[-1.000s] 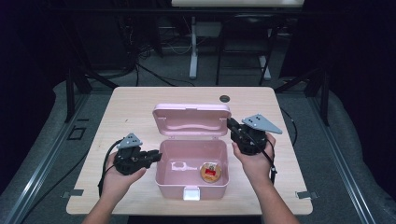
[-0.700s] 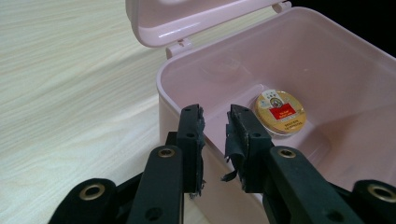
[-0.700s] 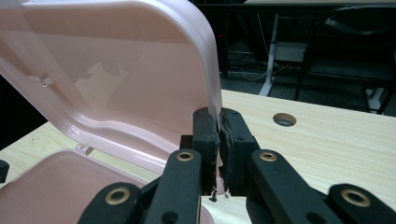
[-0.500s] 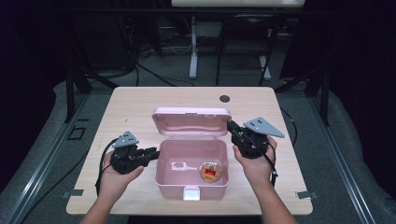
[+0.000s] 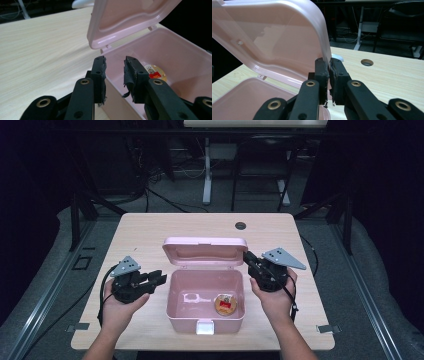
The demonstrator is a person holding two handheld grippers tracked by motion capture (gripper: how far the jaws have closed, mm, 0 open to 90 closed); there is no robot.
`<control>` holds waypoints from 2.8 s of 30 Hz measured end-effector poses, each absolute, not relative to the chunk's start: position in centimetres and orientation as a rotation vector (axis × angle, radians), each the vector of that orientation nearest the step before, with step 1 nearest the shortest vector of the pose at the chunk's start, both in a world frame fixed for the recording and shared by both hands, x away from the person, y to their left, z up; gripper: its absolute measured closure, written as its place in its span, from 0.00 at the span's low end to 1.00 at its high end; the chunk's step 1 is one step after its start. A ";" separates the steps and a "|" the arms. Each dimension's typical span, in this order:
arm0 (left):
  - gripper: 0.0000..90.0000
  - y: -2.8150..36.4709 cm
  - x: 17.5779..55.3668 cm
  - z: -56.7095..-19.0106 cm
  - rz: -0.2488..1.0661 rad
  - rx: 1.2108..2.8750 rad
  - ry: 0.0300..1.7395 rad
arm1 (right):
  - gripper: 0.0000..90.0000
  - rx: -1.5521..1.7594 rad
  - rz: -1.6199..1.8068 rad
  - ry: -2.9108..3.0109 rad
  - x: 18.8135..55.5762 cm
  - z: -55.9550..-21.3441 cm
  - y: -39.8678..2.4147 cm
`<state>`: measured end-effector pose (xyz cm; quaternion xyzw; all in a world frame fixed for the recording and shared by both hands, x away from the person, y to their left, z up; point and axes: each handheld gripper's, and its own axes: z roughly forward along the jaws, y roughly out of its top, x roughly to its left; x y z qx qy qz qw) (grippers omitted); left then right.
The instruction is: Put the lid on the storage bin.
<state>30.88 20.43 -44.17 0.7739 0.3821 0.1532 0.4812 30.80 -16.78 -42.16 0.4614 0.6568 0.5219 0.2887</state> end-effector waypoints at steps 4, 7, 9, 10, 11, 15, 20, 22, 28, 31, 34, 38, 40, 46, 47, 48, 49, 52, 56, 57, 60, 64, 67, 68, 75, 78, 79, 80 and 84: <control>0.73 20.6 30.9 -44.0 0.401 1.866 0.930 | 0.94 1.231 1.398 1.751 30.7 -42.2 -16.8; 0.70 20.6 30.9 -43.7 0.413 1.849 0.933 | 0.94 1.230 1.397 1.754 30.6 -42.2 -16.8; 0.70 20.5 30.9 -43.4 0.430 1.829 0.924 | 0.94 1.231 1.398 1.756 30.5 -42.2 -16.8; 0.70 20.5 30.8 -43.2 0.441 1.815 0.924 | 0.94 1.231 1.399 1.756 30.5 -42.3 -16.8; 0.70 20.5 30.8 -43.0 0.443 1.810 0.918 | 0.94 1.234 1.402 1.758 30.4 -42.3 -16.9; 0.76 20.6 30.7 -42.4 0.474 1.772 0.908 | 0.93 1.239 1.412 1.766 30.3 -42.3 -17.0; 0.79 20.5 30.8 -41.9 0.491 1.761 0.901 | 0.93 1.240 1.418 1.766 30.3 -42.3 -17.0; 0.80 20.3 30.9 -41.7 0.494 1.759 0.892 | 0.93 1.239 1.418 1.767 30.2 -42.3 -17.0; 0.81 19.8 30.9 -40.8 0.527 1.736 0.878 | 0.93 1.239 1.418 1.771 30.1 -42.4 -17.0; 0.82 19.5 30.9 -40.3 0.540 1.720 0.866 | 0.93 1.240 1.418 1.771 30.1 -42.4 -17.0; 0.84 19.3 30.8 -40.0 0.556 1.714 0.859 | 0.93 1.246 1.430 1.775 30.1 -42.4 -17.2; 0.86 19.1 30.8 -39.8 0.574 1.704 0.861 | 0.93 1.247 1.433 1.778 30.1 -42.4 -17.2; 0.86 19.1 30.8 -39.8 0.581 1.702 0.871 | 0.93 1.247 1.434 1.779 30.1 -42.4 -17.2; 0.86 19.1 30.9 -39.7 0.572 1.696 0.874 | 0.93 1.246 1.434 1.778 30.1 -42.4 -17.2; 0.88 19.1 30.9 -39.6 0.573 1.693 0.871 | 0.93 1.246 1.434 1.778 30.1 -42.4 -17.2; 0.88 19.0 30.9 -39.6 0.573 1.694 0.869 | 0.93 1.246 1.434 1.778 30.1 -42.4 -17.2; 0.89 19.0 30.9 -39.6 0.572 1.695 0.866 | 0.93 1.245 1.434 1.778 30.1 -42.4 -17.2; 0.93 18.9 30.8 -39.6 0.569 1.691 0.859 | 0.93 1.245 1.437 1.778 30.1 -42.4 -17.2; 0.94 18.9 30.8 -39.6 0.567 1.693 0.858 | 0.93 1.246 1.435 1.785 30.1 -42.4 -17.3; 0.94 18.9 30.8 -39.6 0.566 1.694 0.857 | 0.93 1.246 1.435 1.785 30.1 -42.4 -17.3; 0.94 18.9 30.7 -39.5 0.562 1.697 0.854 | 0.94 1.249 1.442 1.789 30.0 -42.3 -17.5; 0.94 18.9 30.7 -39.5 0.559 1.703 0.854 | 0.94 1.245 1.463 1.787 29.8 -41.9 -17.8; 0.94 18.9 30.7 -39.5 0.556 1.705 0.855 | 0.95 1.238 1.478 1.787 29.5 -41.4 -18.0; 0.94 18.9 30.7 -39.5 0.555 1.707 0.856 | 0.95 1.238 1.480 1.788 29.4 -41.3 -18.0; 0.94 18.9 30.6 -39.4 0.552 1.713 0.853 | 0.99 1.228 1.456 1.815 28.9 -40.8 -18.0; 0.94 18.9 30.5 -39.4 0.555 1.718 0.850 | 0.99 1.222 1.453 1.805 28.7 -40.5 -18.2; 0.94 18.9 30.4 -39.4 0.555 1.722 0.850 | 0.99 1.222 1.453 1.805 28.7 -40.5 -18.2; 0.94 18.9 30.4 -39.4 0.555 1.721 0.851 | 0.99 1.218 1.452 1.803 28.6 -40.5 -18.2; 0.94 18.9 30.2 -39.5 0.549 1.723 0.846 | 0.99 1.216 1.458 1.792 28.5 -40.3 -18.4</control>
